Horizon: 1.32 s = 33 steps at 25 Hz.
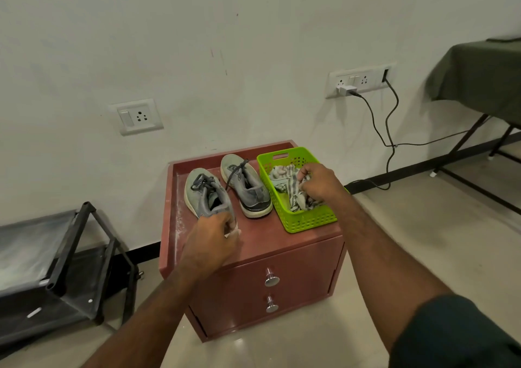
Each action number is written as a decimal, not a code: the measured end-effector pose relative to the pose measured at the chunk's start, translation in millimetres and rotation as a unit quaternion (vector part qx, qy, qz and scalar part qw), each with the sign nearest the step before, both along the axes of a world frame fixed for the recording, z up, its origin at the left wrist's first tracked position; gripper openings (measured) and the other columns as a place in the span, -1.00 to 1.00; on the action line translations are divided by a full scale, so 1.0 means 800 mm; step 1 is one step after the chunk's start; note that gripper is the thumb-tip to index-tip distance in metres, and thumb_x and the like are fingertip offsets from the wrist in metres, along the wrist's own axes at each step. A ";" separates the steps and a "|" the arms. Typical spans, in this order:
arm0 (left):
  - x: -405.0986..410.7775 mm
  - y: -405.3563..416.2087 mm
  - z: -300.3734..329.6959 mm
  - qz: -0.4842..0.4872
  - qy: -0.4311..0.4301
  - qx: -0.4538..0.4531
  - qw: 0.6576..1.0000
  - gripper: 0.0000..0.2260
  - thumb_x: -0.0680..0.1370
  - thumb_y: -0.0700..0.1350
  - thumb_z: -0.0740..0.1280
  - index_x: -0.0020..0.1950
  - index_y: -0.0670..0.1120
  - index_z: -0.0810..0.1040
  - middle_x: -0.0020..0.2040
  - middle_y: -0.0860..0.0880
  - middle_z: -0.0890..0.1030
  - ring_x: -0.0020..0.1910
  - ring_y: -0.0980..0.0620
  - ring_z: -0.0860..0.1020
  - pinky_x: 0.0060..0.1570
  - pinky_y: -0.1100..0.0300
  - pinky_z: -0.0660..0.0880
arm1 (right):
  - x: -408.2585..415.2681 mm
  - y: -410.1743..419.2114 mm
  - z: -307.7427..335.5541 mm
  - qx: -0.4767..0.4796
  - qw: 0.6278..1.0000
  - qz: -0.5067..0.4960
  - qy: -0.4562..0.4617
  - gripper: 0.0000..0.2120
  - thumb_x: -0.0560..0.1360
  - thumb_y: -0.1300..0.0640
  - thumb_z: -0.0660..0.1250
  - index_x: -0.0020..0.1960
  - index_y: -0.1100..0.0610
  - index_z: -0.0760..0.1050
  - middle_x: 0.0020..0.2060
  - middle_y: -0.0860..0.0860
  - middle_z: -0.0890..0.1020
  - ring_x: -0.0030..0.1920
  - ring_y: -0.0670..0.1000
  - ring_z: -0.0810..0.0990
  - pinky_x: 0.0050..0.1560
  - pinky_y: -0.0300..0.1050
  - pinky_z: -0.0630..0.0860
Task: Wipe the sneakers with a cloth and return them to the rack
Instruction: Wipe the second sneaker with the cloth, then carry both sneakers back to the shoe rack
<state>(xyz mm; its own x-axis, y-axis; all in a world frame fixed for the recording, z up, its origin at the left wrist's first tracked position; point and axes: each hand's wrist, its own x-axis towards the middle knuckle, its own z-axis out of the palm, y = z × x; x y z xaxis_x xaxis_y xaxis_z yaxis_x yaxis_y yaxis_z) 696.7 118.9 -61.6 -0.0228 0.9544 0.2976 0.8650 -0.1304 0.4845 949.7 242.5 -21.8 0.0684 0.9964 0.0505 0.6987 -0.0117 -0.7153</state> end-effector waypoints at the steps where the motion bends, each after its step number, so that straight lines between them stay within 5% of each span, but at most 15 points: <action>1: -0.003 0.001 -0.001 0.005 -0.005 0.002 1.000 -0.81 0.46 -0.02 0.45 -0.26 0.03 0.47 -0.35 0.10 0.56 -0.34 0.12 0.54 -0.30 0.05 0.55 | -0.001 0.011 0.001 -0.030 0.999 0.020 -0.009 -0.88 0.46 0.30 0.31 -0.10 0.11 0.56 -0.13 0.05 0.66 -0.29 0.05 0.55 -0.23 -0.11 0.51; 6: -0.015 -0.002 -0.012 0.020 -0.011 -0.021 1.000 -0.78 0.46 -0.05 0.48 -0.27 0.05 0.46 -0.33 0.12 0.57 -0.31 0.14 0.55 -0.26 0.07 0.56 | -0.010 0.034 -0.011 -0.146 0.986 0.083 -0.014 -0.82 0.53 0.35 0.31 -0.13 0.12 0.39 -0.31 0.08 0.60 -0.45 0.05 0.48 -0.44 -0.17 0.35; 11: -0.019 -0.003 -0.011 0.034 -0.032 -0.035 0.998 -0.79 0.45 -0.07 0.48 -0.28 0.08 0.48 -0.29 0.12 0.60 -0.23 0.14 0.58 -0.18 0.04 0.59 | -0.017 0.043 -0.027 -0.145 0.966 0.096 -0.190 -0.71 0.40 0.25 0.52 -0.38 0.17 0.45 -0.70 -0.07 0.48 -0.52 -0.03 0.53 -0.45 -0.24 0.41; 13: -0.017 -0.005 -0.009 0.036 -0.032 -0.038 0.998 -0.79 0.45 -0.06 0.49 -0.28 0.08 0.48 -0.29 0.13 0.60 -0.22 0.14 0.59 -0.17 0.04 0.59 | -0.021 0.039 -0.024 -0.132 0.969 0.086 -0.192 -0.71 0.35 0.22 0.57 -0.32 0.16 0.45 -0.63 -0.07 0.53 -0.48 -0.03 0.55 -0.43 -0.23 0.43; 19: -0.009 -0.005 0.001 0.053 -0.053 -0.034 0.997 -0.80 0.46 -0.11 0.49 -0.25 0.06 0.49 -0.31 0.09 0.58 -0.30 0.14 0.56 -0.30 0.19 0.50 | -0.023 0.009 -0.018 -0.063 0.967 0.028 -0.245 -0.63 0.34 0.16 0.54 0.09 0.13 0.51 0.04 0.11 0.63 0.05 0.16 0.62 0.00 -0.02 0.59; 22: -0.006 -0.006 0.011 0.106 -0.076 -0.004 0.991 -0.83 0.47 -0.07 0.50 -0.18 0.01 0.51 -0.27 0.08 0.59 -0.29 0.15 0.54 -0.33 0.26 0.42 | -0.046 -0.017 -0.009 0.094 0.982 -0.014 -0.162 -0.75 0.37 0.29 0.38 0.01 0.07 0.55 -0.03 0.11 0.66 0.01 0.19 0.63 -0.04 -0.01 0.58; 25: -0.005 -0.006 0.019 0.155 -0.076 0.039 0.984 -0.70 0.46 0.02 0.52 0.11 -0.01 0.54 0.00 0.04 0.62 -0.10 0.09 0.56 -0.11 0.15 0.55 | -0.094 -0.045 -0.010 0.227 0.971 0.036 -0.069 -0.84 0.42 0.28 0.33 -0.03 0.11 0.54 -0.10 0.13 0.65 -0.05 0.22 0.61 -0.11 0.03 0.52; 29: 0.003 -0.003 0.005 0.162 -0.074 0.001 0.984 -0.43 0.39 0.11 0.56 0.34 0.04 0.50 0.20 0.03 0.54 0.03 0.08 0.51 0.05 0.08 0.54 | -0.143 -0.061 -0.032 0.132 0.965 0.124 -0.187 -0.57 0.52 0.26 0.29 0.37 0.13 0.36 0.32 0.16 0.43 0.14 0.23 0.57 0.10 0.08 0.50; 33: 0.003 0.003 -0.014 0.169 -0.115 -0.016 0.979 -0.32 0.34 0.18 0.56 0.41 0.17 0.39 0.18 0.08 0.61 0.05 0.04 0.61 0.06 -0.03 0.61 | -0.154 -0.053 -0.051 0.083 0.963 0.071 -0.247 -0.57 0.58 0.21 0.21 0.42 0.02 0.27 0.14 0.24 0.52 0.06 0.27 0.59 -0.02 0.08 0.53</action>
